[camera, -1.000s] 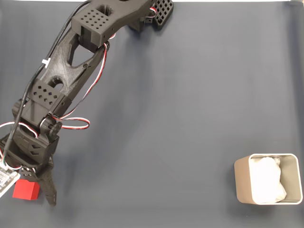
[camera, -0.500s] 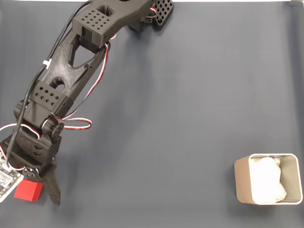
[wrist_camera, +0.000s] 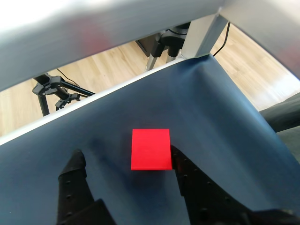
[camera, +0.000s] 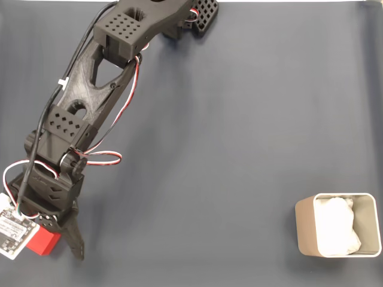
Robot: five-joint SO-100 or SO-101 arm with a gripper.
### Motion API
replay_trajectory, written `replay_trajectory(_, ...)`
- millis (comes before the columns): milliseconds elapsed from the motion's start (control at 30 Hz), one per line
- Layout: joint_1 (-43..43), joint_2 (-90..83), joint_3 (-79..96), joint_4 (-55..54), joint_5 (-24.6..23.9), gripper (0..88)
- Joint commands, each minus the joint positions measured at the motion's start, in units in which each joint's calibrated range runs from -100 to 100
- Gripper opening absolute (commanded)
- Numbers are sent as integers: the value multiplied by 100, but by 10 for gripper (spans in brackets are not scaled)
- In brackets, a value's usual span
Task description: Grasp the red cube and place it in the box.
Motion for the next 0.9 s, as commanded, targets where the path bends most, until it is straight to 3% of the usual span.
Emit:
replay_trajectory(0,-85,-442,-112,-125,20,398)
replay_trajectory(267,-92,-442,-112,-207,44,370)
replay_trajectory(667,-71,-667,189,-117,278,32)
replay_trajectory(867,-50,-815,353,-76,366,0)
